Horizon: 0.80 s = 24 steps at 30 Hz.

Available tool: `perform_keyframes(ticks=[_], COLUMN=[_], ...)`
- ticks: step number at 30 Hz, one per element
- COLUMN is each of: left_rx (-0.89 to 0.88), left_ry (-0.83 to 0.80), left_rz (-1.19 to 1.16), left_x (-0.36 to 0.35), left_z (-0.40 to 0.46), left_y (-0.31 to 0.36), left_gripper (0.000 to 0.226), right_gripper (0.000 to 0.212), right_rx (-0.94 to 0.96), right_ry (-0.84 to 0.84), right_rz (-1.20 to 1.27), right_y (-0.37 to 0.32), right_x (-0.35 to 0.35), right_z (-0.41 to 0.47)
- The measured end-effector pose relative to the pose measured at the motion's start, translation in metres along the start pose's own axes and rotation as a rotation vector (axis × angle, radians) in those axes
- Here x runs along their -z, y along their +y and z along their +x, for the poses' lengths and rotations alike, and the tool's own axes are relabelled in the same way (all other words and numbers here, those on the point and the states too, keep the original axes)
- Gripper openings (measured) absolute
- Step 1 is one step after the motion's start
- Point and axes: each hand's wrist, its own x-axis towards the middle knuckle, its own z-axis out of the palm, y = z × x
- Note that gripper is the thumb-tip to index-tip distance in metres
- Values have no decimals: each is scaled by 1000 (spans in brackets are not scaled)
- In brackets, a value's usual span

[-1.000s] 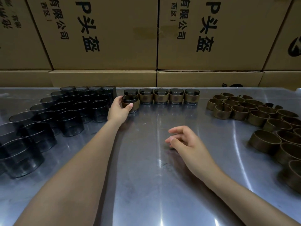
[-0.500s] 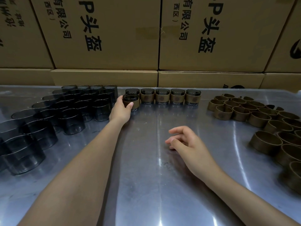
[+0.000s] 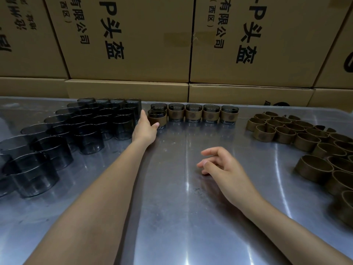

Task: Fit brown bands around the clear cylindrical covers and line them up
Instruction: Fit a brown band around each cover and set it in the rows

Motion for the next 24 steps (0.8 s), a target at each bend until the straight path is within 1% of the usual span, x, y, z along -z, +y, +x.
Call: perform_keyframes(ticks=[4, 7, 9, 11, 13, 15, 16, 17, 18, 20, 22, 24], left_rx=[-18, -42, -64, -132, -277, -469, -522, -527, -501, -375, -222, -97], left_ry=[-7, 11, 29, 16, 11, 78, 125, 173, 224, 305, 295, 255], left_rz=[-57, -81, -64, -8, 158, 468, 603, 715, 808, 945, 978, 971], left_x=[8, 18, 26, 36, 47, 59, 66, 74, 82, 100, 116, 127], left_z=[-23, -56, -86, -120, -154, -178, -185, -186, -185, -177, -168, -161], left_y=[0, -1, -2, -5, -8, -10, -10, -8, -6, -6, -13, -25], left_gripper=[70, 64, 59, 53, 49, 51, 55, 61, 67, 78, 83, 83], right_gripper=[22, 22, 22, 22, 20, 17, 17, 16, 16, 16, 17, 17], right_rx=[-10, -19, -23, -23, -22, -19, -15, -14, -15, -19, -23, -26], right_ry=[10, 10, 9, 12, 12, 11, 12, 12, 12, 10, 8, 9], right_rz=[8, 6, -9, -32, -54, -82, -96, -106, -111, -108, -98, -90], right_y=[-2, -5, -7, -9, -11, -13, -13, -14, -15, -15, -14, -14], right_x=[0, 0, 0, 0, 0, -1, 0, 0, 0, 1, 1, 1], right_z=[0, -1, -2, -4, -6, -7, -8, -9, -8, -8, -8, -7])
